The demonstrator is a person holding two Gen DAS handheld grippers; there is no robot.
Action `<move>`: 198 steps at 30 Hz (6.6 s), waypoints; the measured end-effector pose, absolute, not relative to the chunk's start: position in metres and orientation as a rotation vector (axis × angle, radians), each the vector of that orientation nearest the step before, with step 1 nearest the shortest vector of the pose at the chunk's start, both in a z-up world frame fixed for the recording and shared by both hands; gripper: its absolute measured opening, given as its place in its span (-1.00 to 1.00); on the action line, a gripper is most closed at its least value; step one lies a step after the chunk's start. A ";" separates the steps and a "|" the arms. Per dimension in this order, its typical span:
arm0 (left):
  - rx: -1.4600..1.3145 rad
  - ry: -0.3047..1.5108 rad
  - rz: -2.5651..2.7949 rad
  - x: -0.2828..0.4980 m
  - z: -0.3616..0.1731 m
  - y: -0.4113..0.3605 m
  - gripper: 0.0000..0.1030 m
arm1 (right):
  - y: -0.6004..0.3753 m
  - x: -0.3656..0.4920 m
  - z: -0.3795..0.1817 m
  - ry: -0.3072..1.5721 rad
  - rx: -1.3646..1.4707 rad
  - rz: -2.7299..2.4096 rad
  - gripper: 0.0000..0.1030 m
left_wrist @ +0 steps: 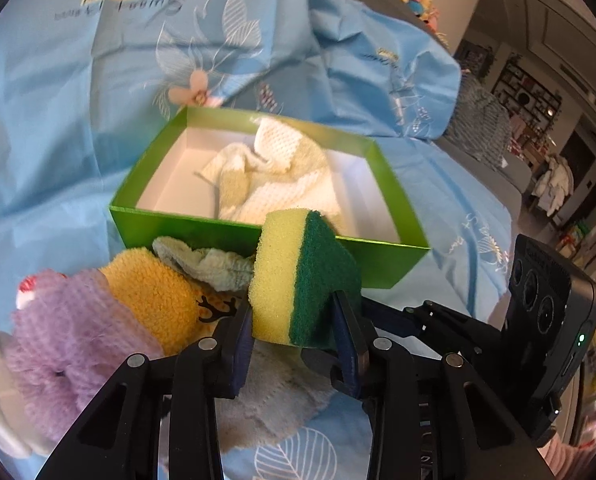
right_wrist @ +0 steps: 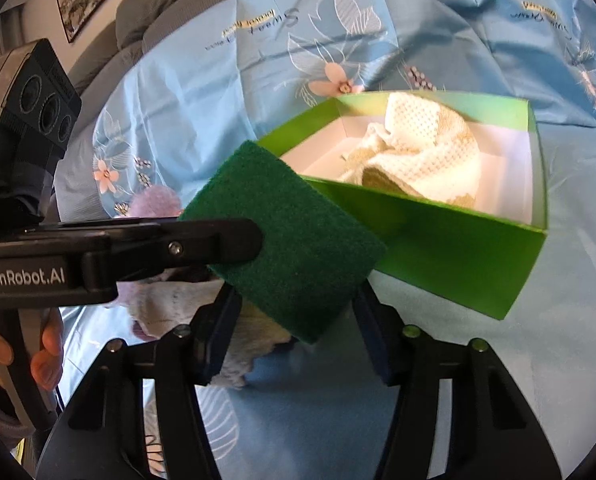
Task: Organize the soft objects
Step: 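Grasp the green-yellow sponge with the right gripper and lift it, then place the sponge onto the towel in the green box, release, then grasp the purple mesh bath puff with the right gripper, then carry the purple puff into the green box and open the right gripper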
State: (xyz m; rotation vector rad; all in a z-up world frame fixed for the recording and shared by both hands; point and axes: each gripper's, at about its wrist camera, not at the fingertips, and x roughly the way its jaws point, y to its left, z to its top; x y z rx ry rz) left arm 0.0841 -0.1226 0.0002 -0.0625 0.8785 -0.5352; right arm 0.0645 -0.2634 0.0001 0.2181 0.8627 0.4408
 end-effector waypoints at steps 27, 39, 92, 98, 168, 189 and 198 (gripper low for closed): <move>-0.148 0.920 -0.466 0.223 0.024 -0.134 -0.28 | -0.271 0.190 0.025 0.853 0.222 0.358 0.13; -0.115 1.024 -0.358 0.241 -0.018 -0.126 0.61 | -0.258 0.206 -0.003 0.955 0.109 0.263 0.55; -0.314 0.891 -0.159 -0.013 -0.008 0.040 0.99 | -0.208 0.020 0.082 0.830 0.134 0.484 0.99; -0.342 0.912 -0.227 -0.003 -0.027 0.031 0.99 | -0.189 0.035 0.074 0.864 0.137 0.517 0.99; -0.149 0.724 -0.520 0.115 0.068 -0.086 -0.65 | -0.220 0.118 0.121 0.717 0.045 0.454 -0.76; -0.036 1.010 -0.426 0.222 -0.018 -0.160 -0.65 | -0.296 0.213 0.013 0.986 0.154 0.220 -0.62; 0.002 1.004 -0.334 0.220 -0.017 -0.140 0.64 | -0.318 0.205 0.012 0.985 0.141 0.122 0.29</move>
